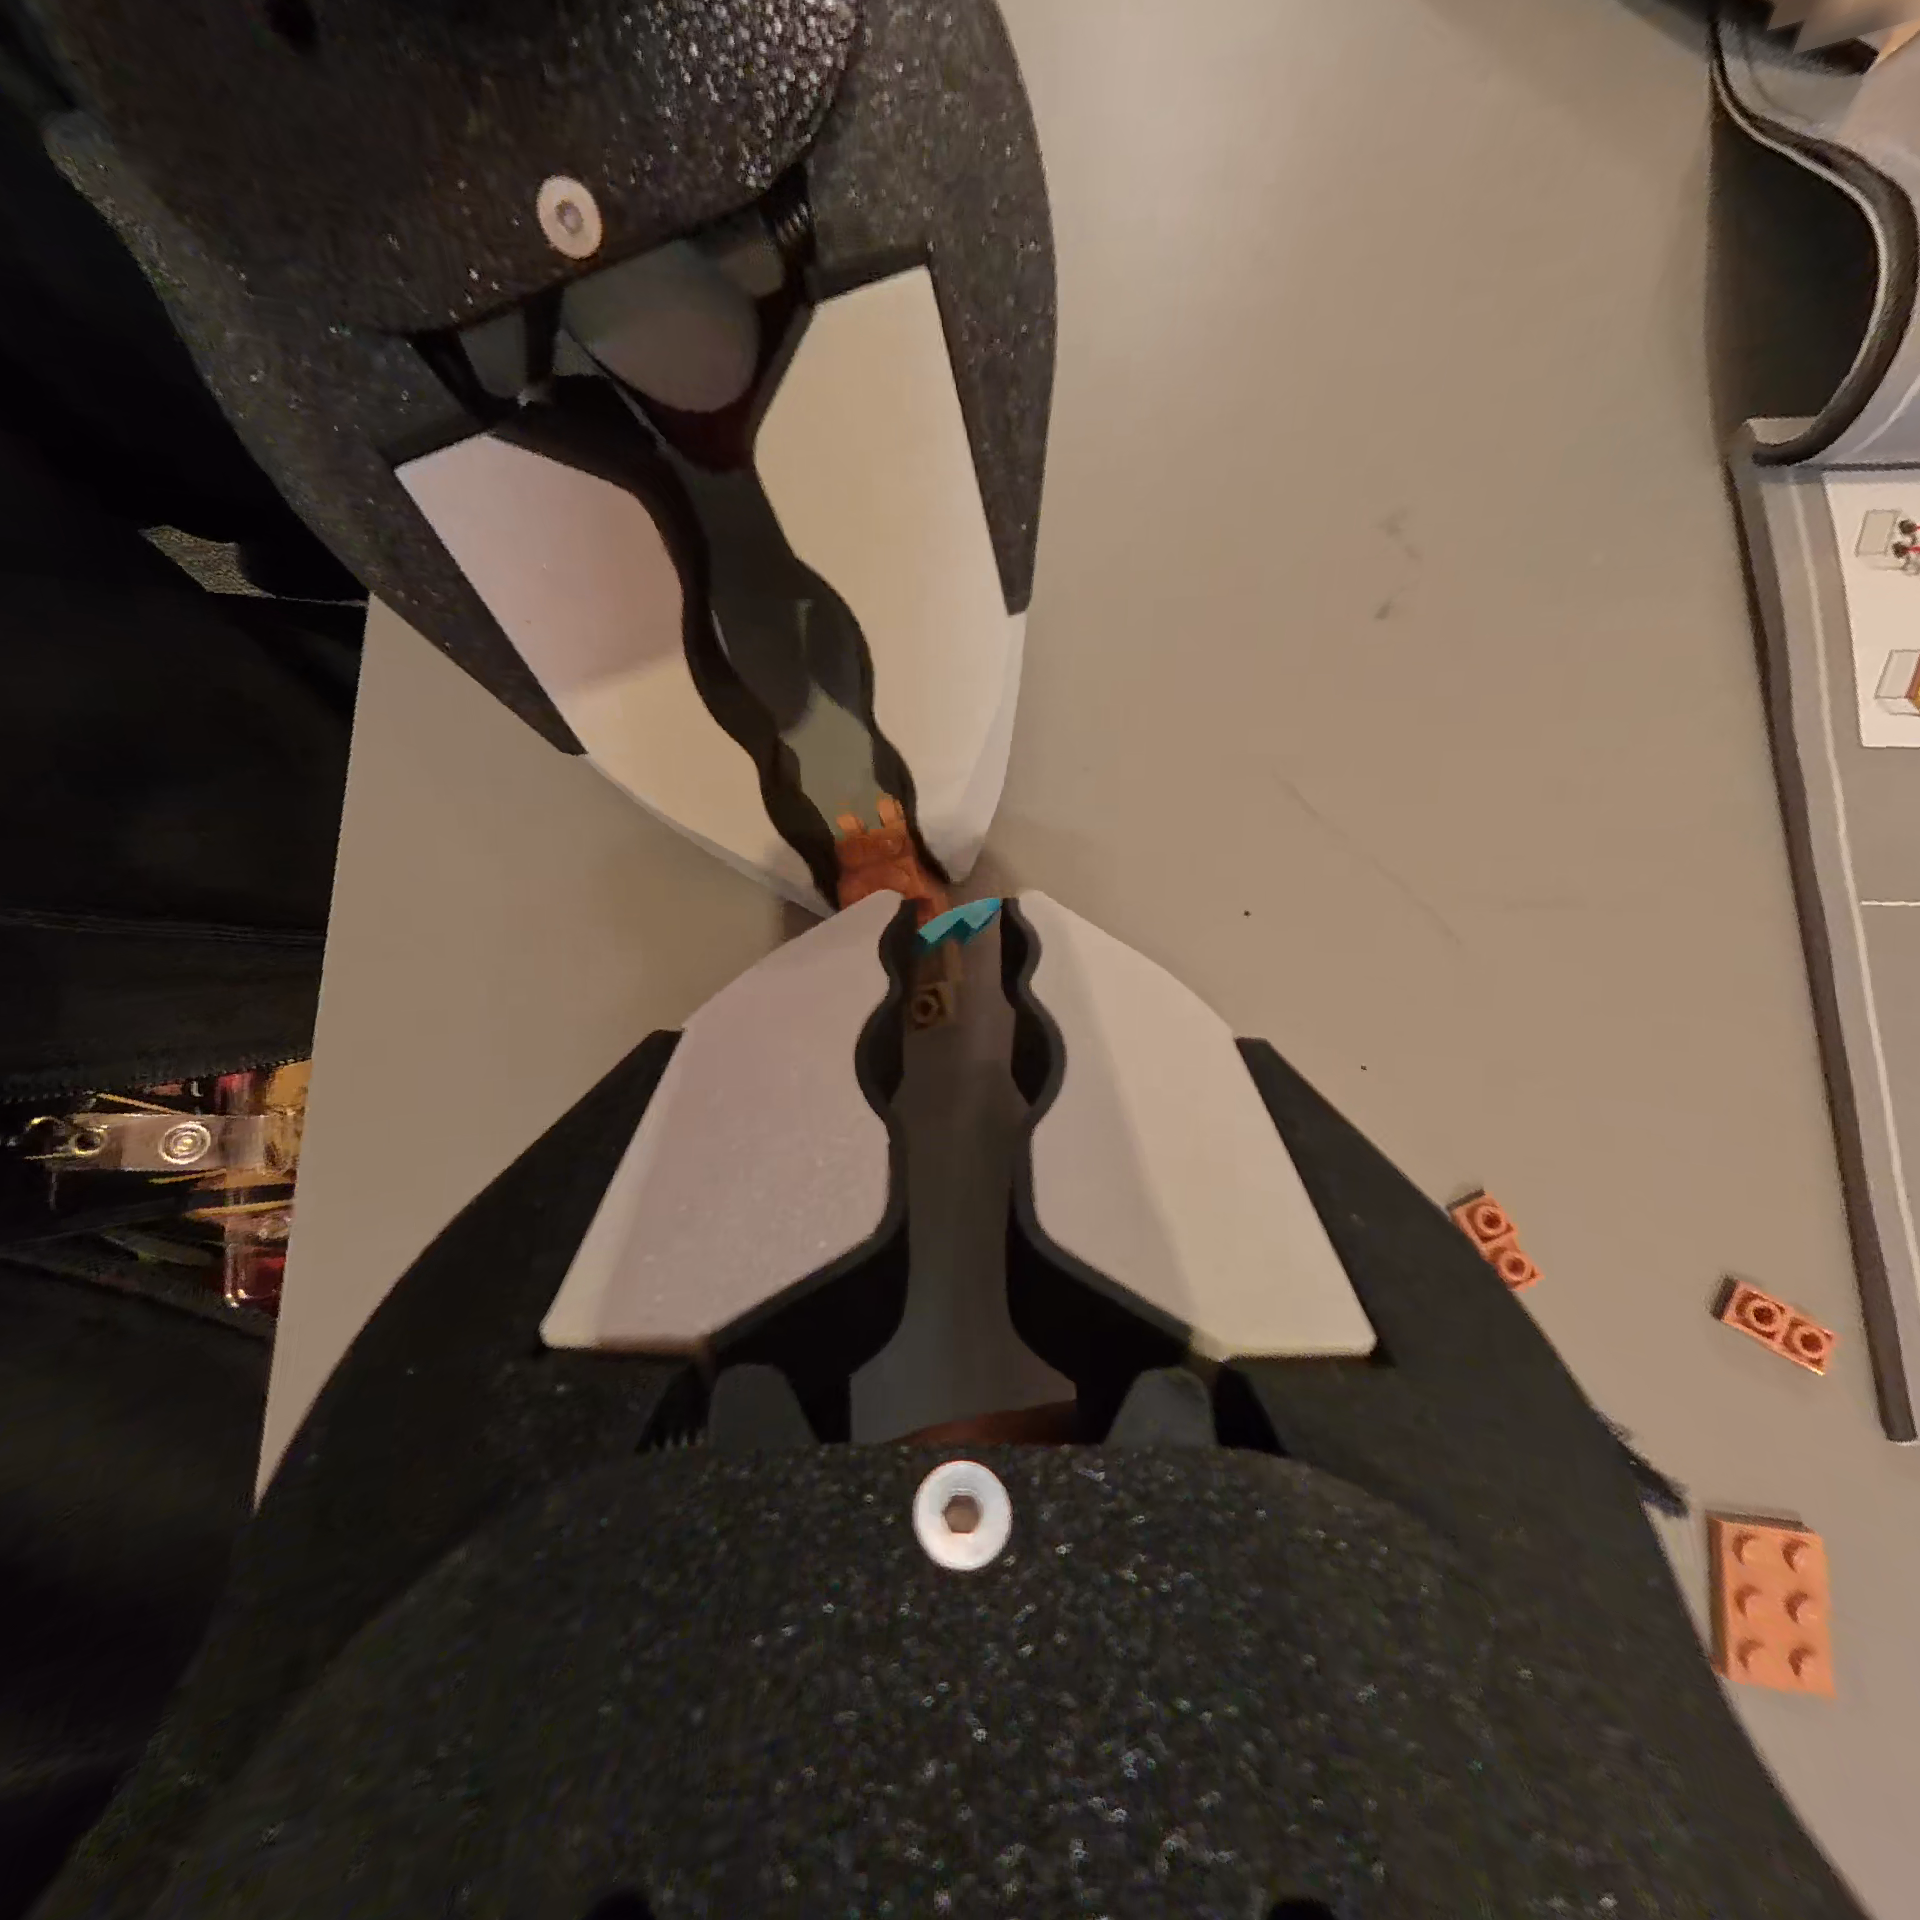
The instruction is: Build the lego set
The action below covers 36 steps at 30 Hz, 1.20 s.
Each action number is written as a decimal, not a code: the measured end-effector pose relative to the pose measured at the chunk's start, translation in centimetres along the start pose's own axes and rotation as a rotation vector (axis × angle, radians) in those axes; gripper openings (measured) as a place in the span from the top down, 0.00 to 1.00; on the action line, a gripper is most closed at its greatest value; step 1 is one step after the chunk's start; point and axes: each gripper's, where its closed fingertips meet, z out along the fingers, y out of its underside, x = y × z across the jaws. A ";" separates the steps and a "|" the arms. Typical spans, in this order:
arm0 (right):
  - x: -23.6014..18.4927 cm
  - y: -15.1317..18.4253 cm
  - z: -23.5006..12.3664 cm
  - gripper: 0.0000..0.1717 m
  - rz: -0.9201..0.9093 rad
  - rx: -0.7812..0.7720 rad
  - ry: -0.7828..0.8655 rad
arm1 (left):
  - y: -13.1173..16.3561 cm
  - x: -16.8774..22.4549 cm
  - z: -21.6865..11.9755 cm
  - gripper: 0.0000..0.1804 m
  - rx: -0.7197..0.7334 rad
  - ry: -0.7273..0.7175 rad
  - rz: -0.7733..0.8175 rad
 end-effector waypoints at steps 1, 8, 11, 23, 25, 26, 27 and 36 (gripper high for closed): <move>-0.1 0.0 0.0 0.91 0.002 0.000 -0.006 | 0.0 0.1 0.0 0.90 0.000 0.002 0.002; -1.0 0.2 -0.1 0.91 0.036 0.028 -0.115 | -0.1 0.5 0.0 0.90 0.022 0.032 0.027; -1.4 0.2 -0.3 0.91 0.081 0.074 -0.211 | -0.1 0.6 0.0 0.90 0.026 0.035 0.044; -2.7 -0.2 -1.6 0.91 0.153 0.164 -0.443 | -0.3 1.4 0.1 0.90 0.091 0.101 0.104; -2.9 0.0 -1.4 0.91 0.154 0.142 -0.451 | -0.3 1.4 0.1 0.90 0.092 0.100 0.110; -3.0 0.1 -1.3 0.91 0.153 0.133 -0.453 | -0.4 1.4 0.1 0.90 0.093 0.100 0.113; -3.0 0.2 -1.2 0.91 0.151 0.122 -0.453 | -0.4 1.4 0.0 0.90 0.094 0.100 0.115; -3.1 0.5 -0.9 0.92 0.148 0.093 -0.438 | -0.4 1.9 -0.1 0.90 0.118 0.104 0.188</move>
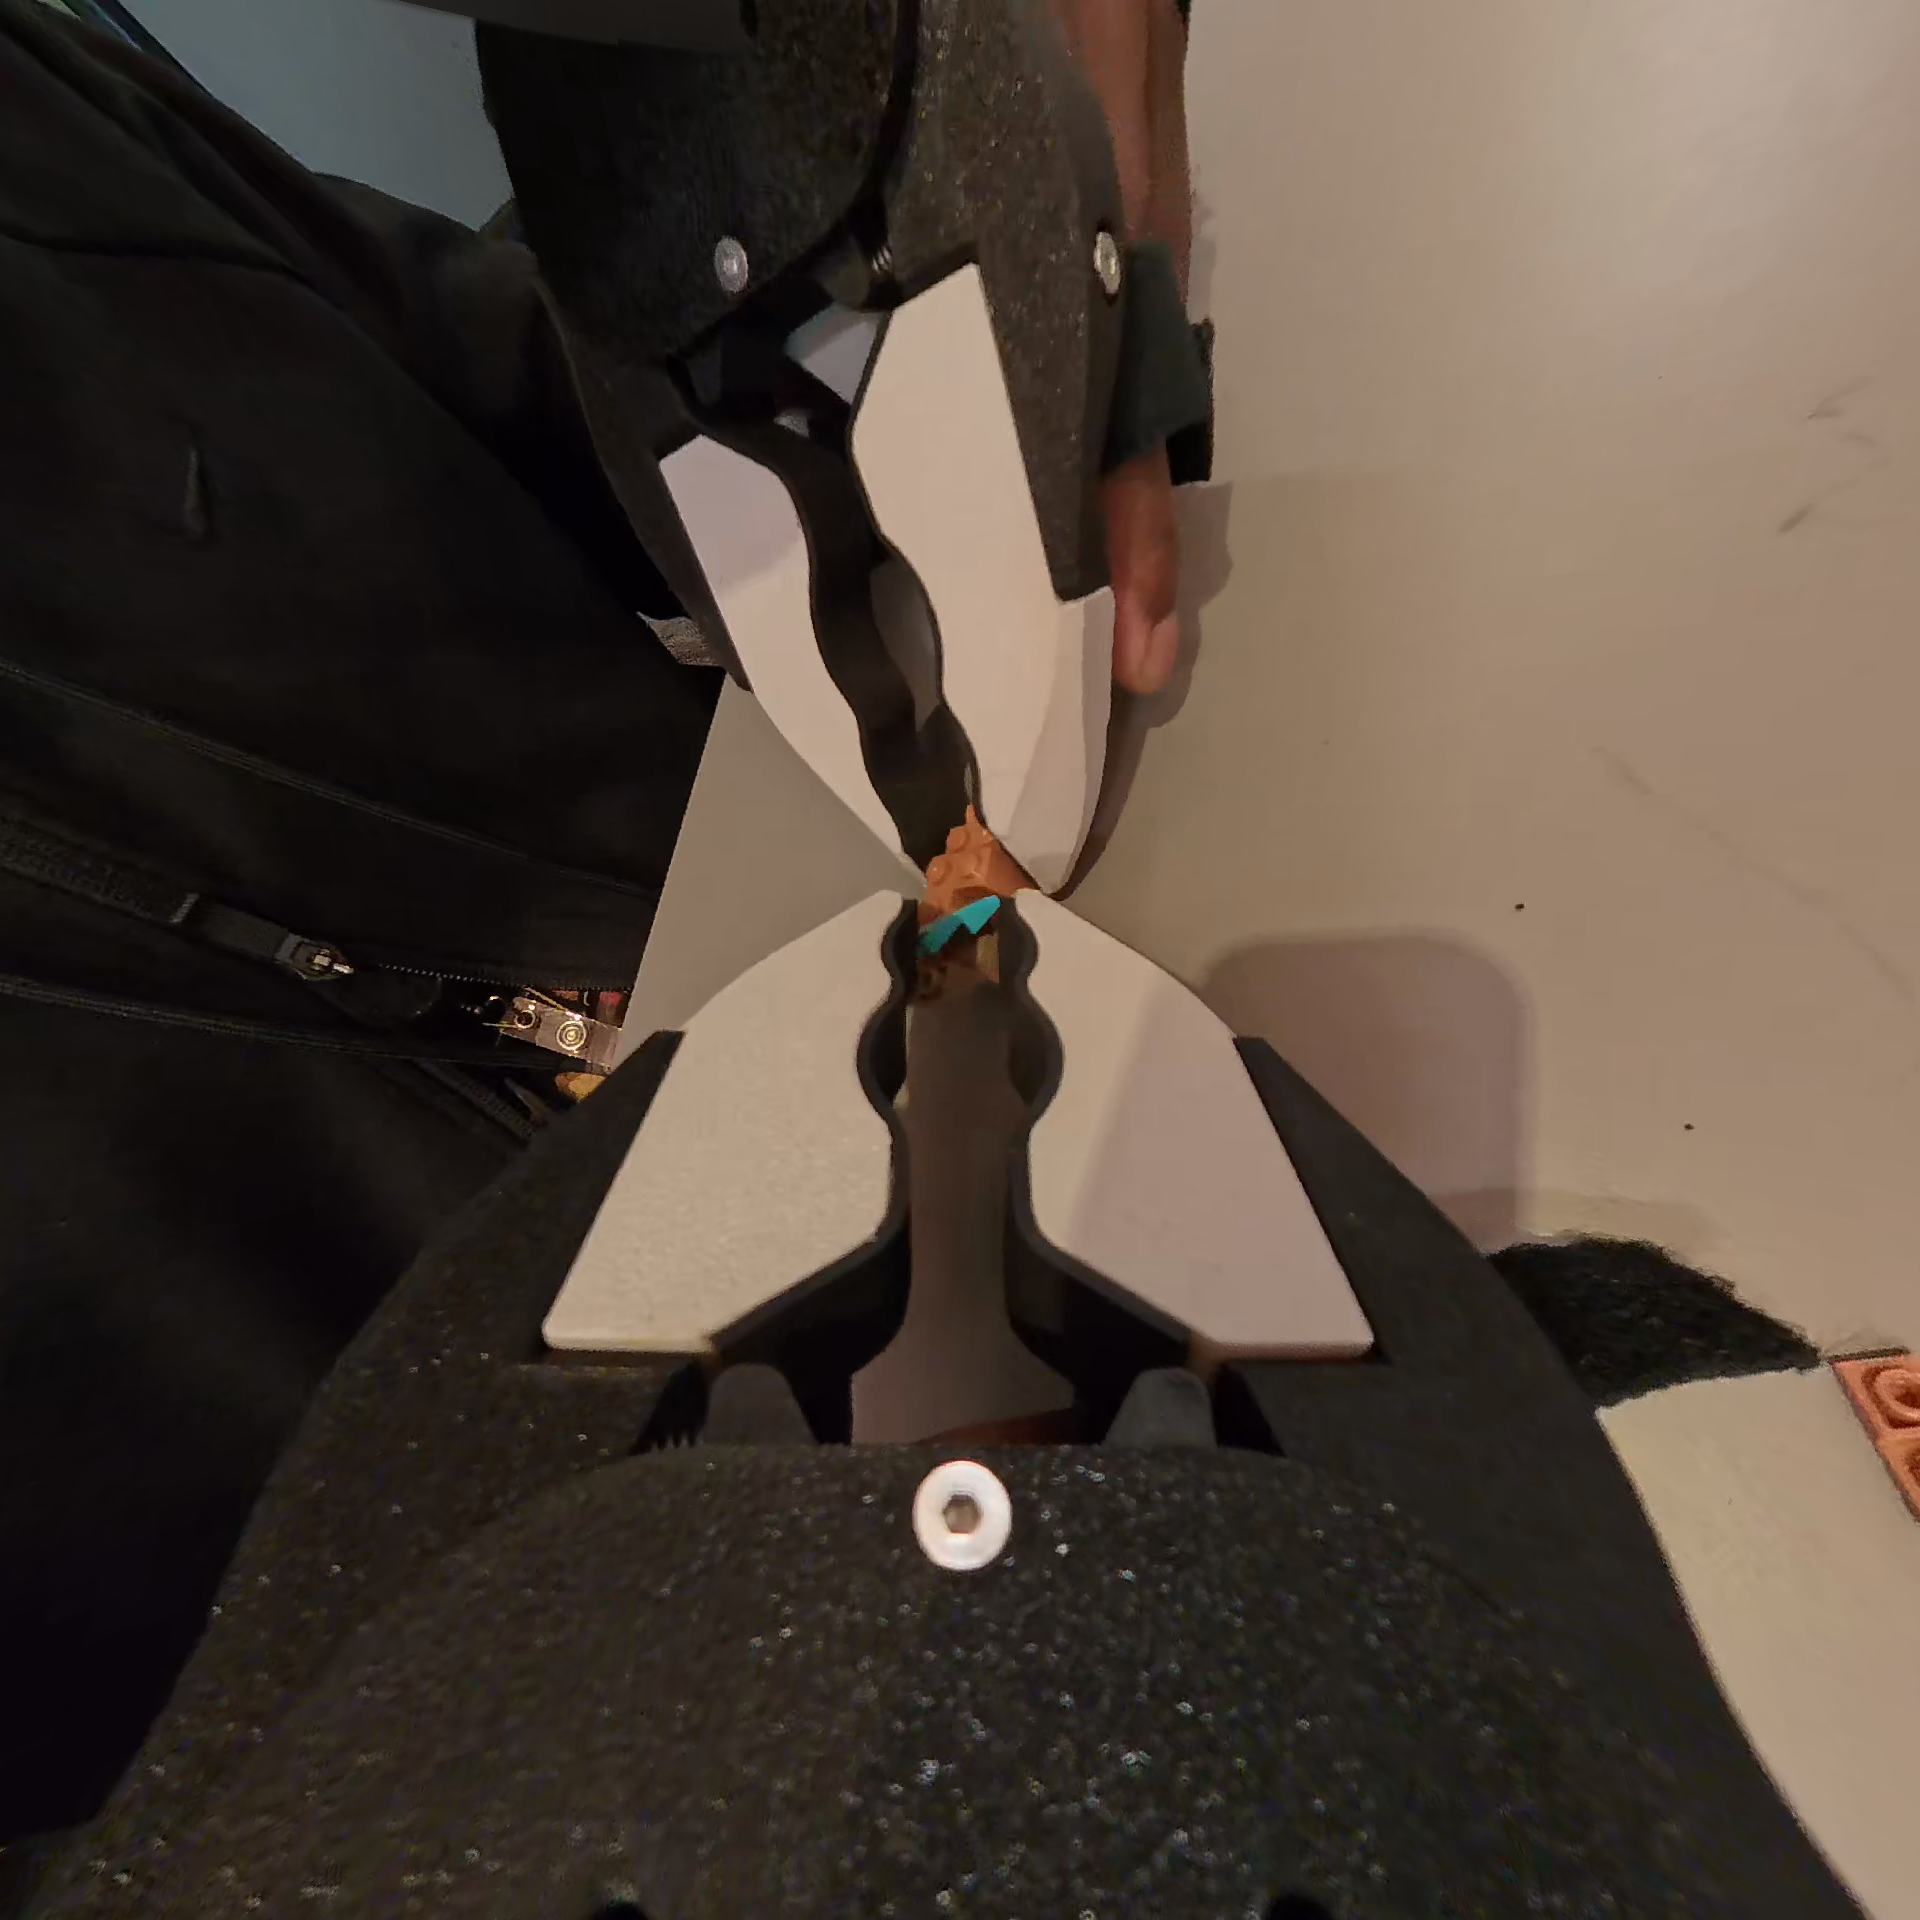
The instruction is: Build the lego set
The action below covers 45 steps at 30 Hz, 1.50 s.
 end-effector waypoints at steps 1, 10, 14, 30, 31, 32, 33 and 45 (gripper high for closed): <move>0.0 0.0 0.0 0.92 -0.002 -0.002 0.000 | 0.0 0.1 0.0 0.90 0.003 0.002 0.007; -0.2 0.2 0.3 0.94 -0.025 -0.023 0.016 | -0.1 0.2 0.0 0.90 0.010 0.000 0.036; -0.3 0.3 0.3 0.93 -0.027 -0.024 0.017 | -0.1 0.3 0.0 0.90 0.011 -0.004 0.046; -0.6 -0.5 -1.6 0.77 0.038 0.122 0.062 | -0.4 -0.2 -1.0 0.90 0.088 -0.090 0.107; -0.6 -0.6 -1.8 0.77 0.054 0.141 0.066 | -0.3 -0.5 -1.1 0.90 0.087 -0.115 0.109; -0.5 -0.7 -2.0 0.77 0.073 0.160 0.070 | -0.2 -0.9 -1.2 0.90 0.085 -0.144 0.109; -0.4 -0.9 -2.2 0.77 0.095 0.179 0.073 | -0.2 -1.3 -1.3 0.90 0.084 -0.166 0.108; 2.1 0.1 -3.2 0.78 0.269 0.138 0.180 | -0.4 -4.2 0.0 0.90 -0.011 -0.276 0.258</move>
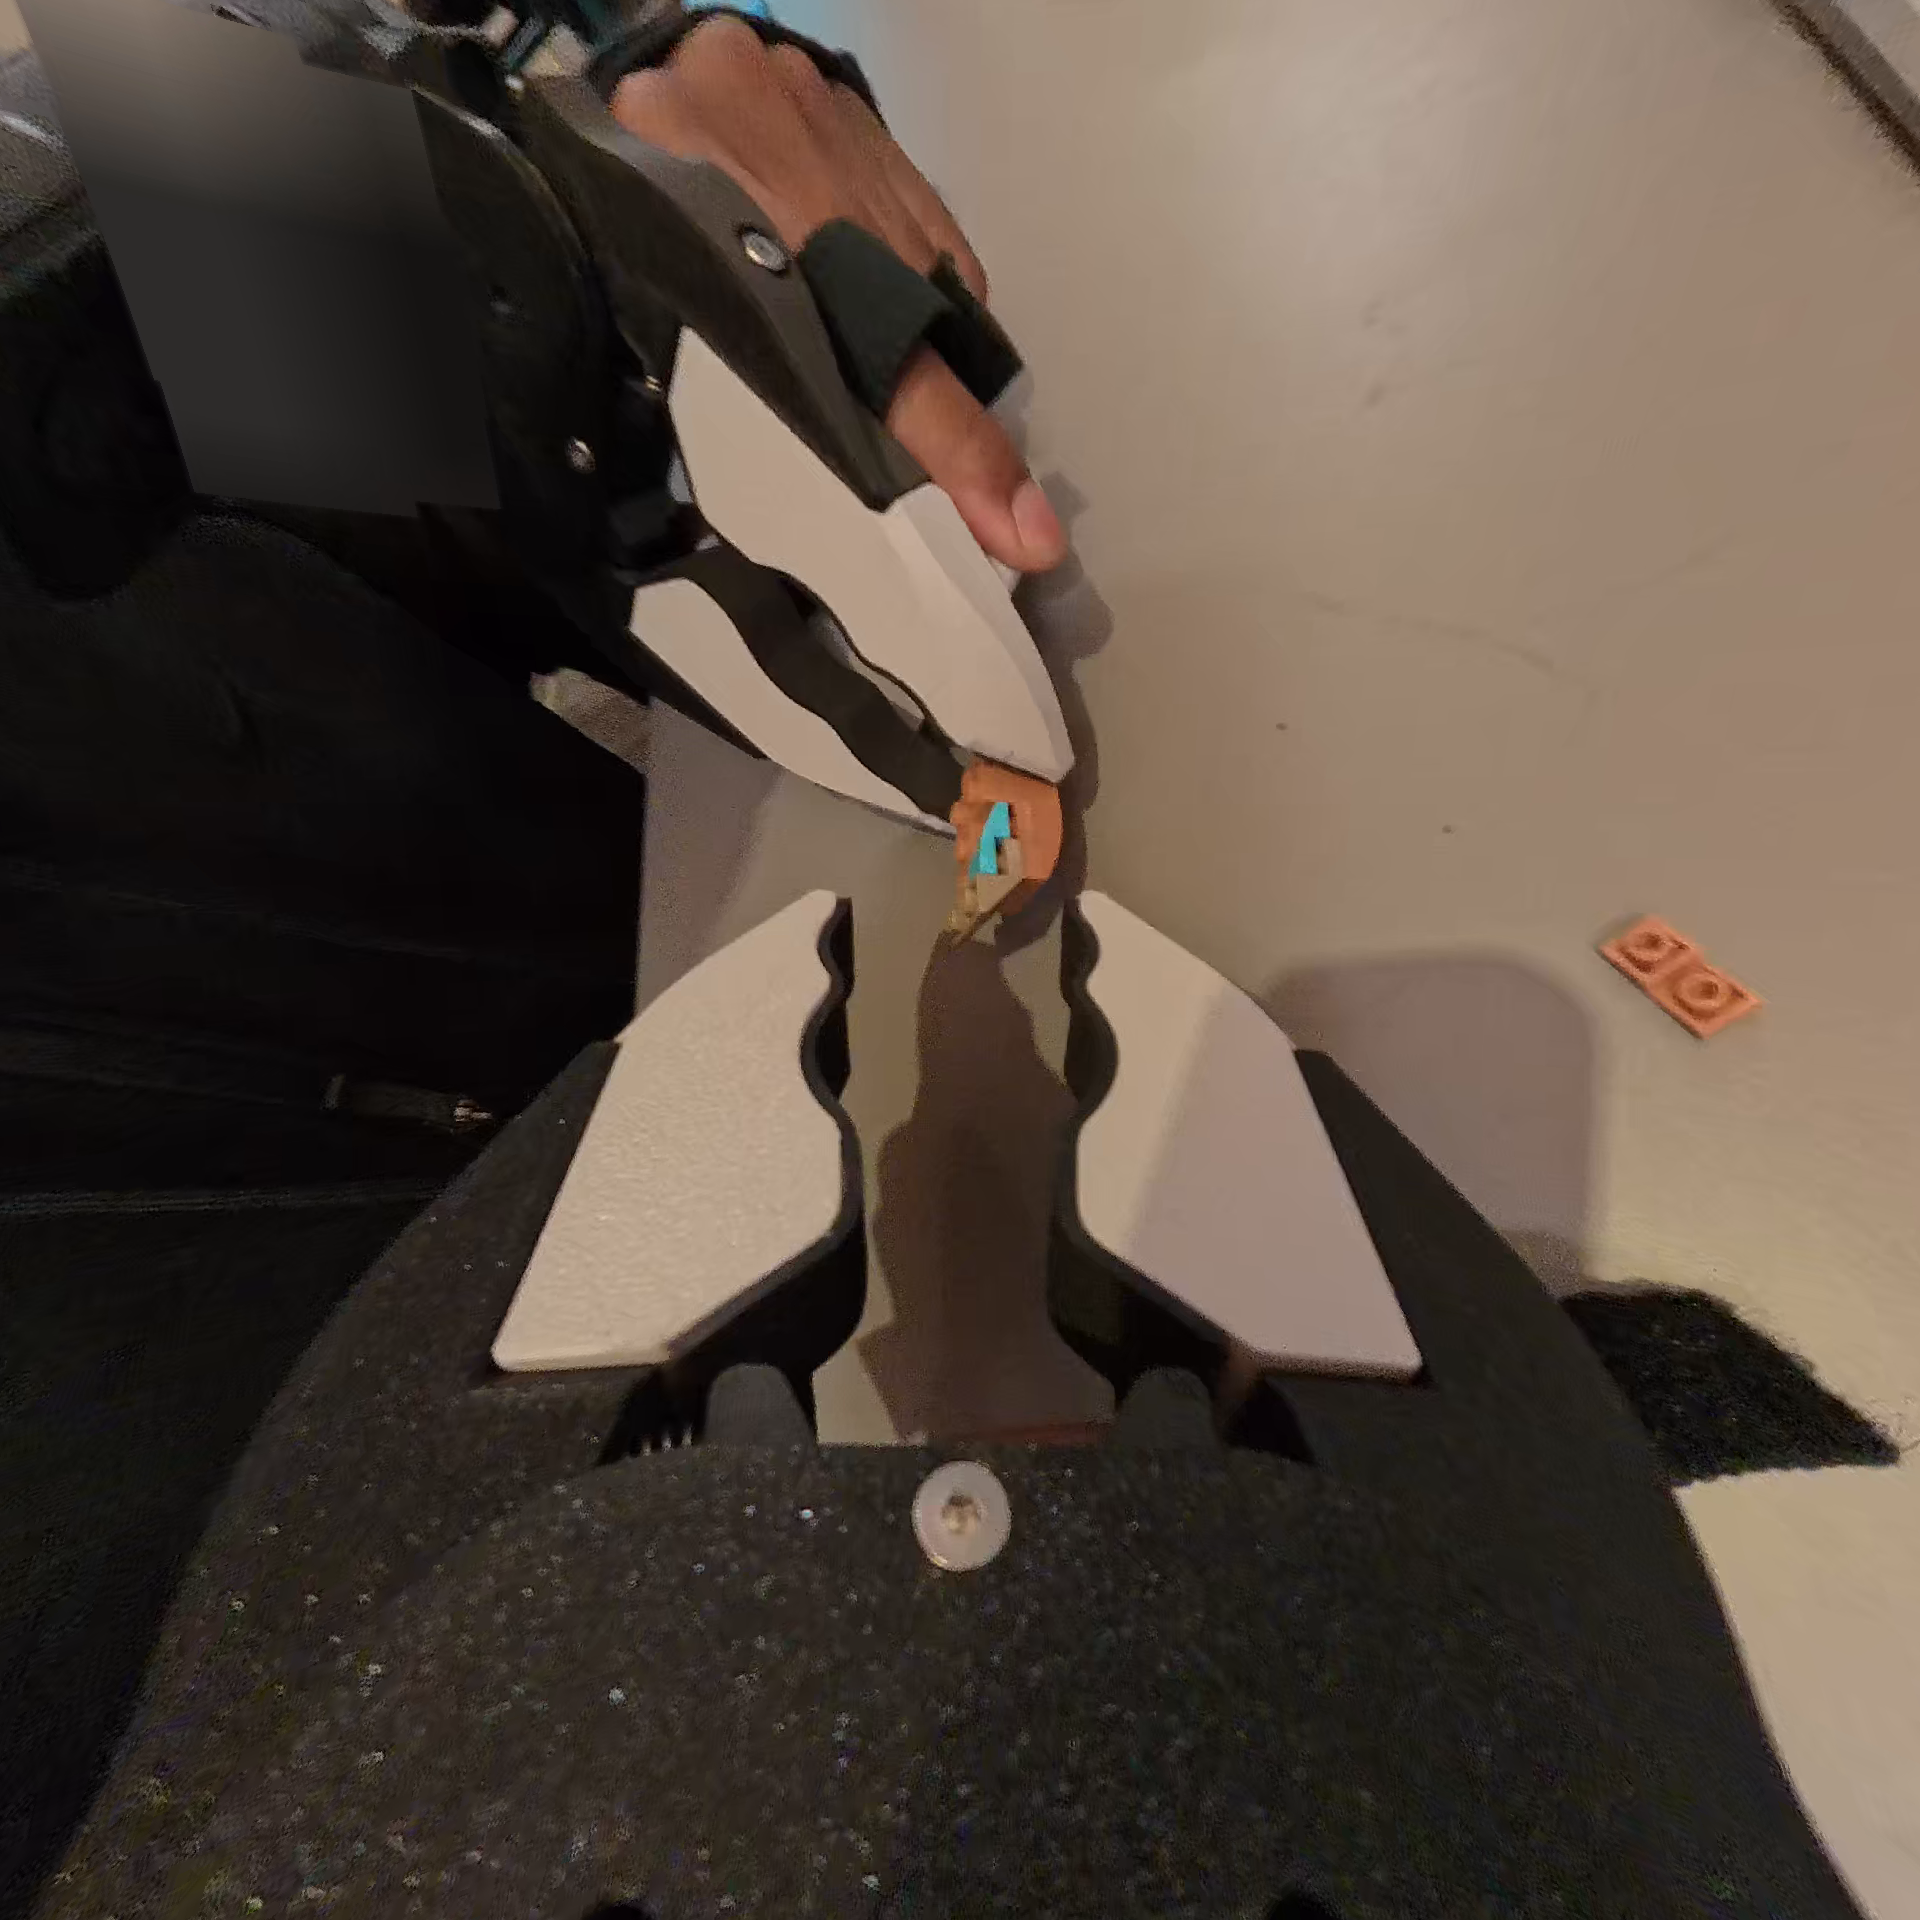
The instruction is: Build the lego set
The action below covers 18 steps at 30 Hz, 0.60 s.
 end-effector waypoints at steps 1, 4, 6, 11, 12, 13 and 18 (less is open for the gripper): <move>0.5 0.1 -0.1 0.78 0.001 -0.009 0.027 | 0.1 -0.3 0.2 0.90 -0.006 -0.010 0.009; 1.4 -0.2 -0.3 0.78 0.009 -0.012 0.061 | 0.2 -1.0 0.4 0.90 -0.012 -0.041 0.025; 1.6 -0.5 -0.3 0.78 0.017 -0.004 0.058 | 0.4 -1.5 0.6 0.90 -0.020 -0.070 0.035; 2.4 -1.4 0.1 0.79 0.039 0.037 0.088 | 0.7 -2.0 0.8 0.90 -0.024 -0.115 0.045; 2.5 -1.5 0.2 0.80 0.041 0.041 0.098 | 0.6 -2.1 0.8 0.90 -0.020 -0.118 0.044; 2.7 -1.5 0.3 0.81 0.041 0.044 0.108 | 0.6 -2.1 0.8 0.90 -0.019 -0.120 0.044; 2.8 -1.6 0.4 0.89 0.047 0.040 0.127 | 0.6 -2.1 0.9 0.90 -0.015 -0.121 0.044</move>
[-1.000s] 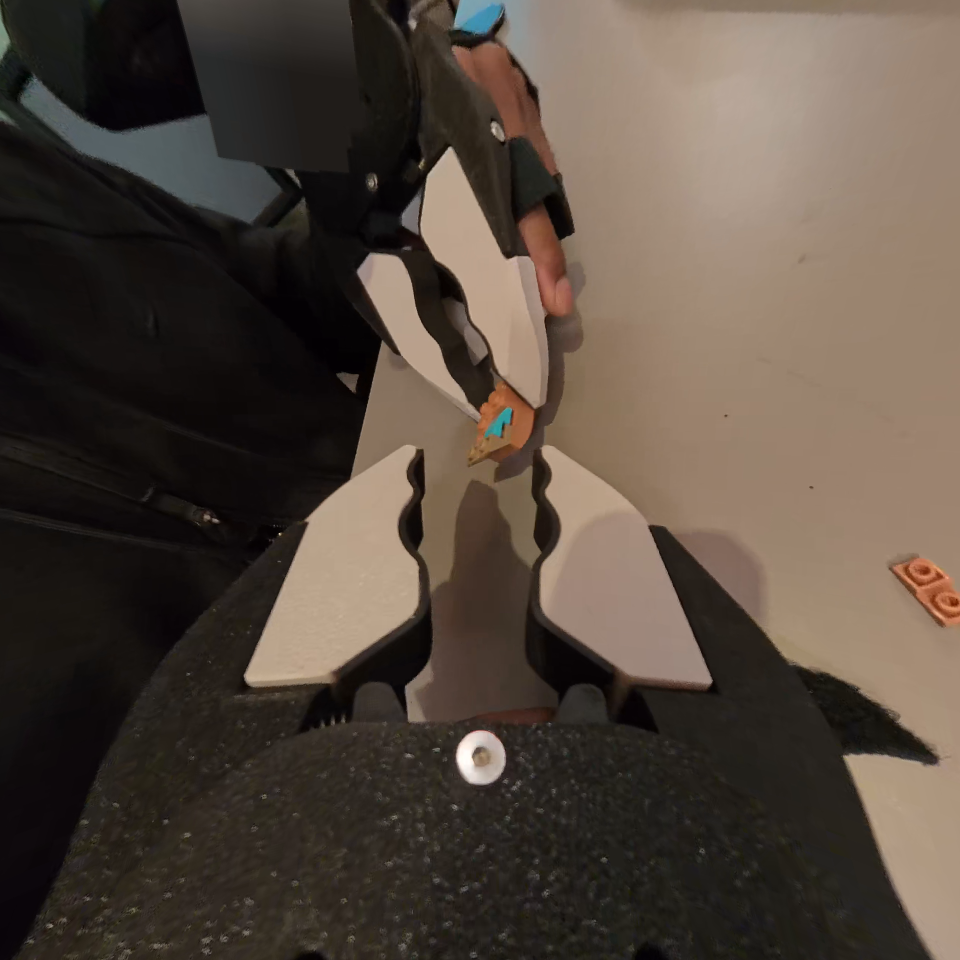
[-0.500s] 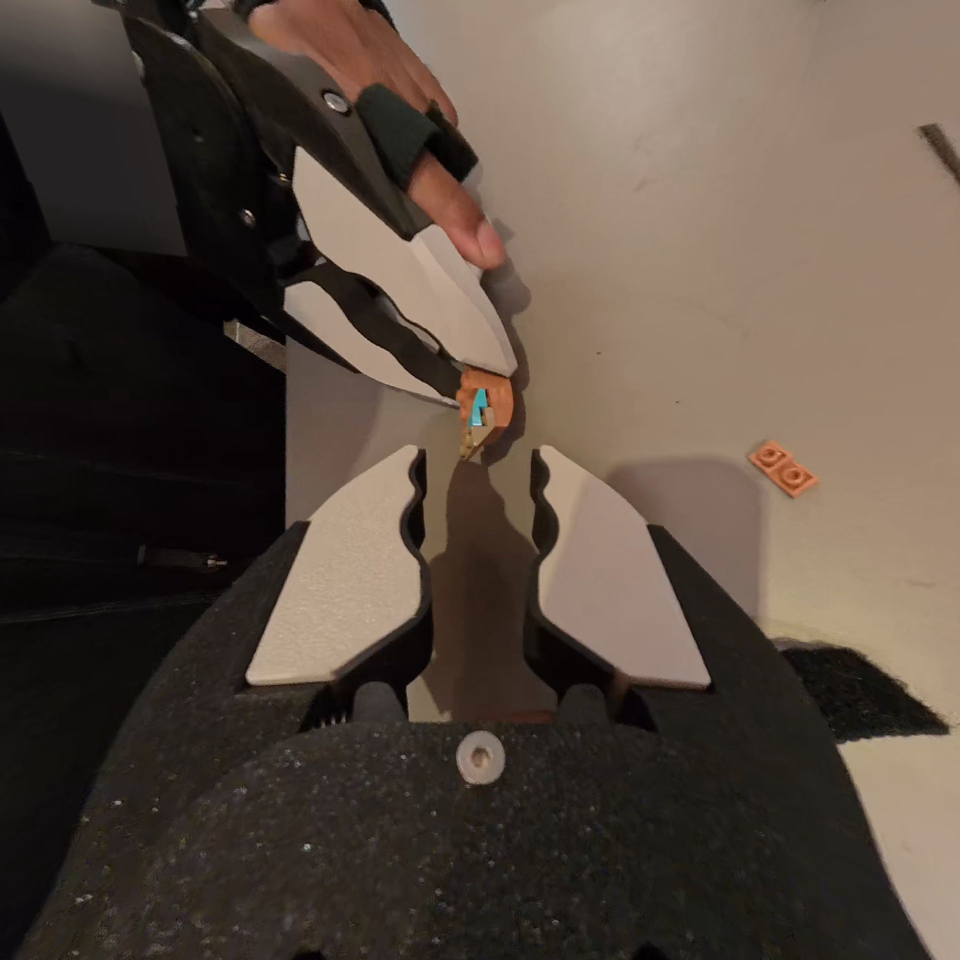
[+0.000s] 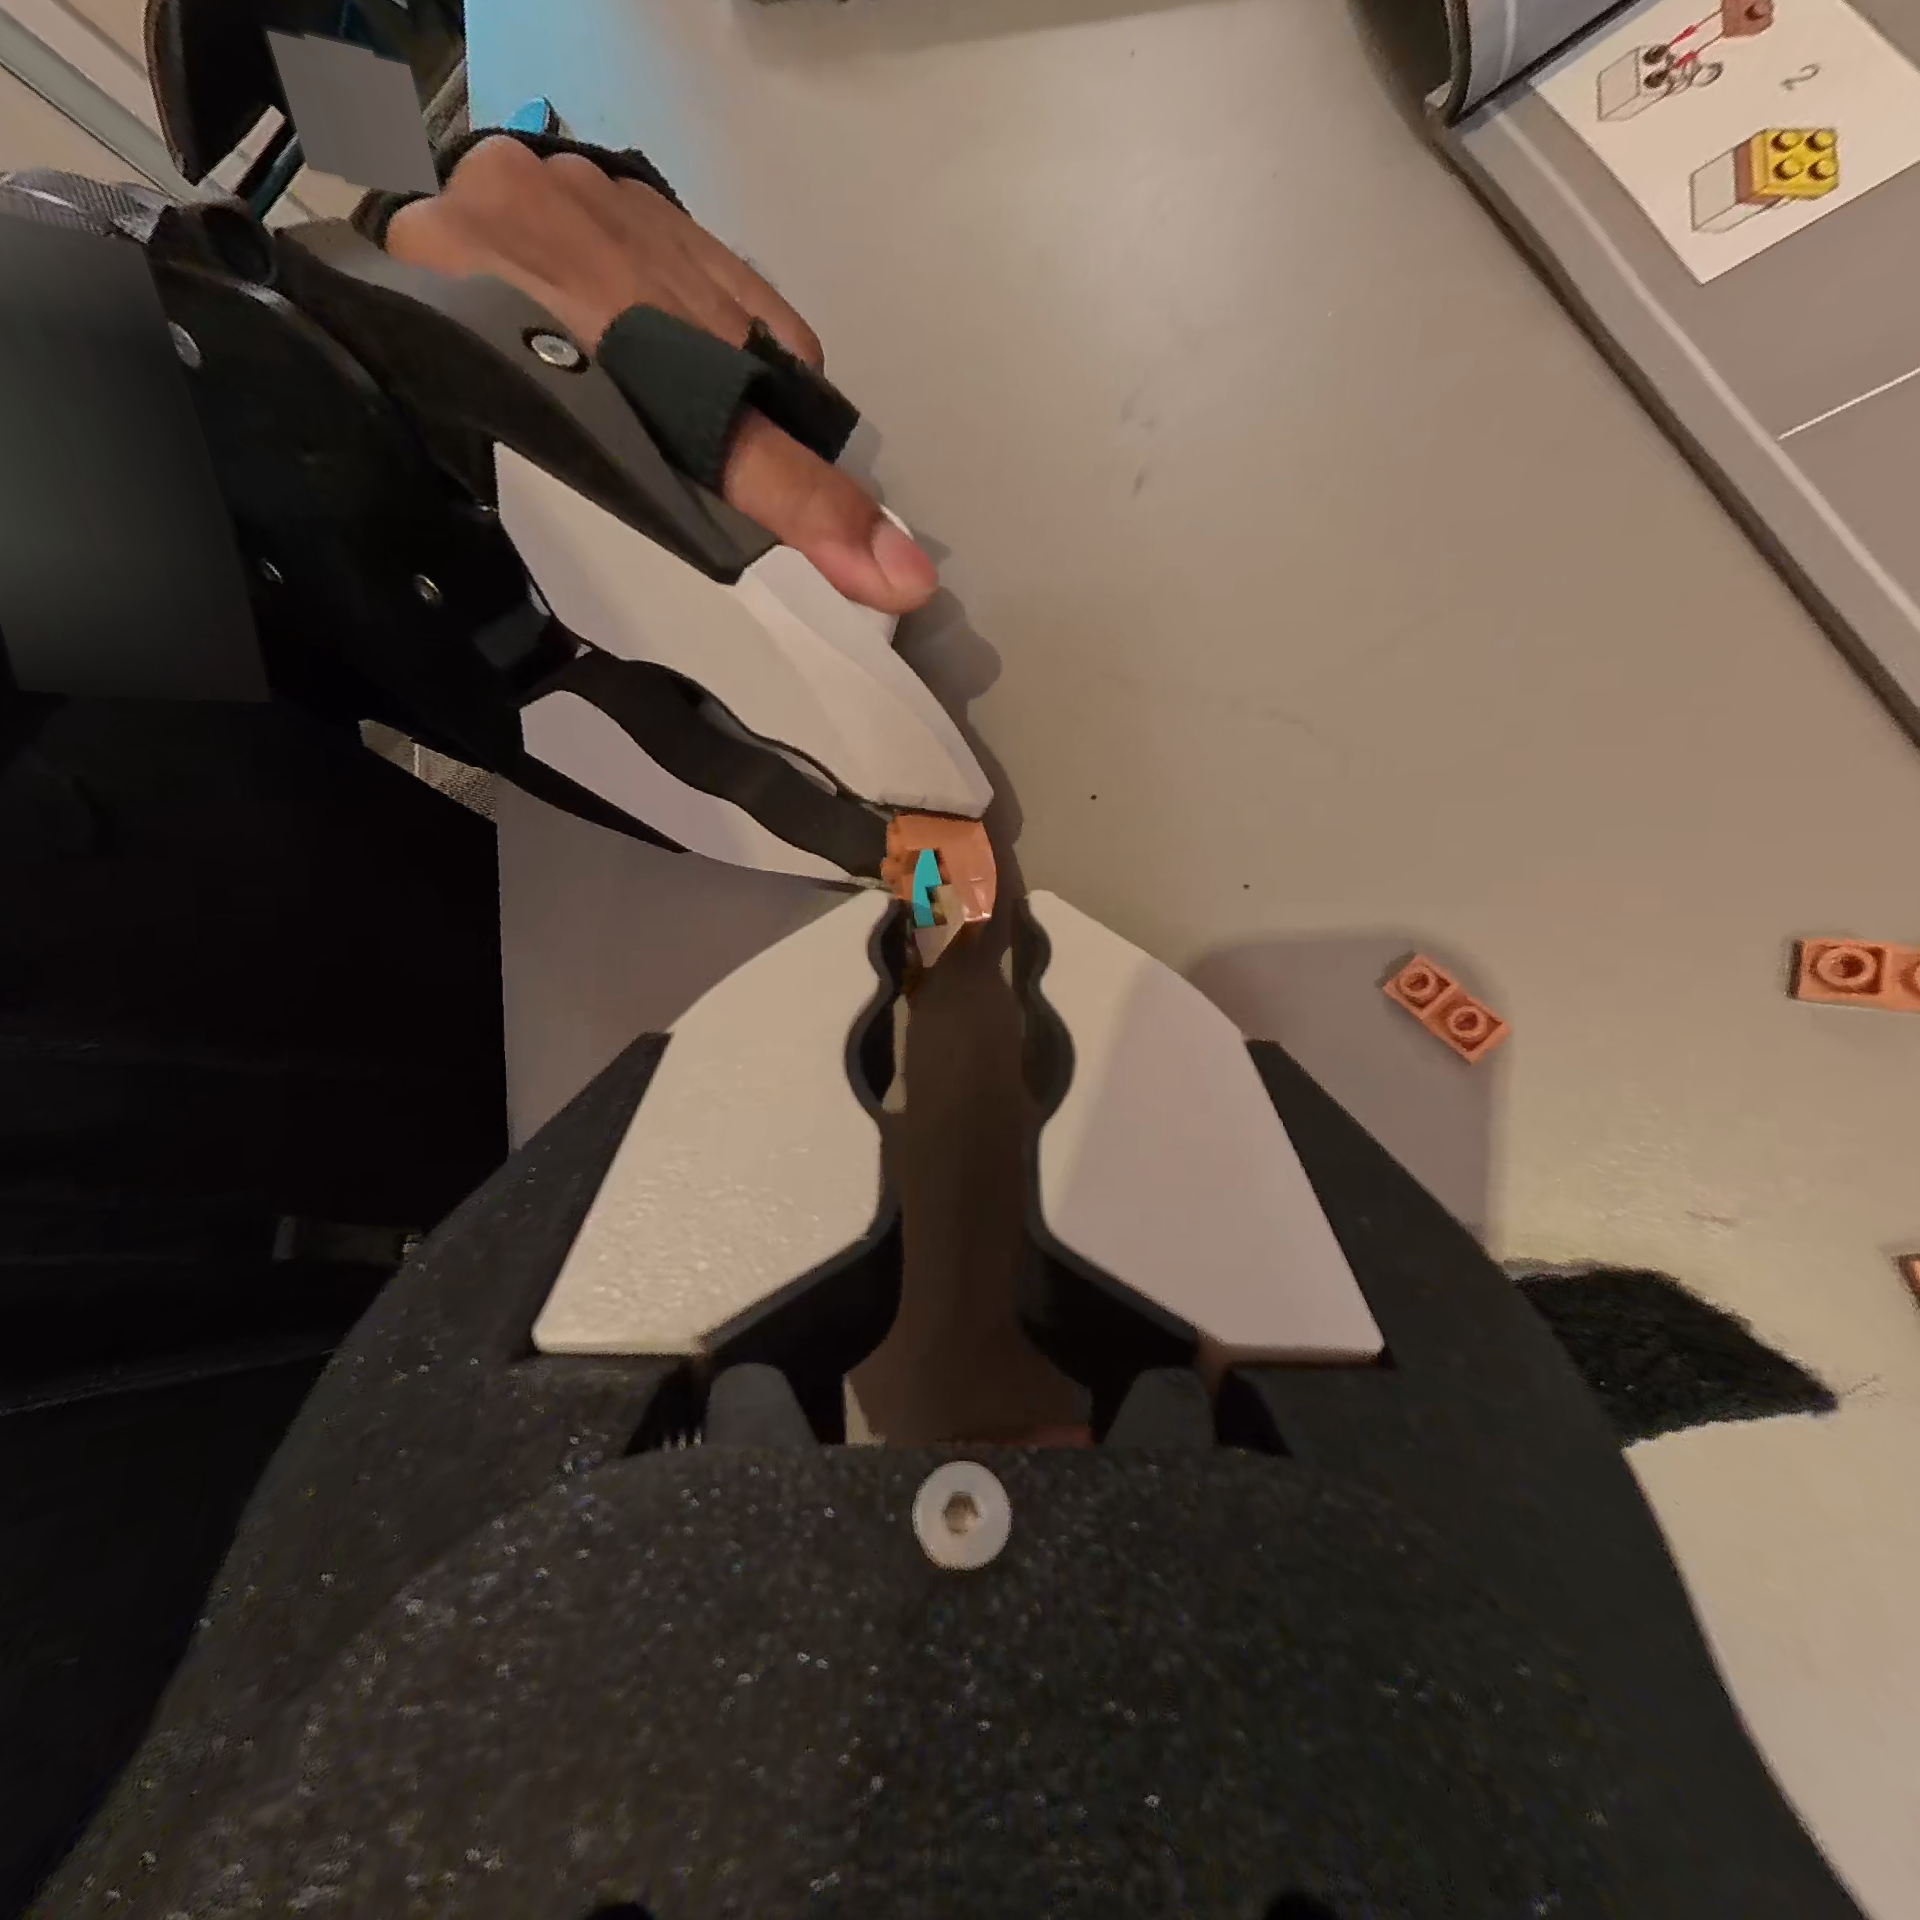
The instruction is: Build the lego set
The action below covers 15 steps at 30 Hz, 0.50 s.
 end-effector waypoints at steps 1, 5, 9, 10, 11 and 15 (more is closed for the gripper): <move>0.0 0.0 0.0 0.90 0.002 -0.001 -0.001 | 0.0 0.0 0.0 0.90 0.000 -0.001 0.001; 0.0 -0.1 0.1 0.92 -0.008 0.001 0.018 | 0.0 -0.1 0.0 0.90 -0.006 -0.013 0.009; 0.1 -0.1 0.2 0.92 -0.040 0.007 0.044 | 0.1 -0.1 0.1 0.90 -0.019 -0.029 0.037; 0.1 -0.1 0.2 0.92 -0.052 0.010 0.050 | 0.1 -0.1 0.1 0.90 -0.020 -0.033 0.041; 0.1 -0.1 0.2 0.92 -0.063 0.013 0.056 | 0.1 -0.1 0.1 0.90 -0.021 -0.037 0.045; 0.2 -0.1 0.3 0.92 -0.076 0.036 0.063 | 0.2 -0.2 0.1 0.90 -0.031 -0.048 0.069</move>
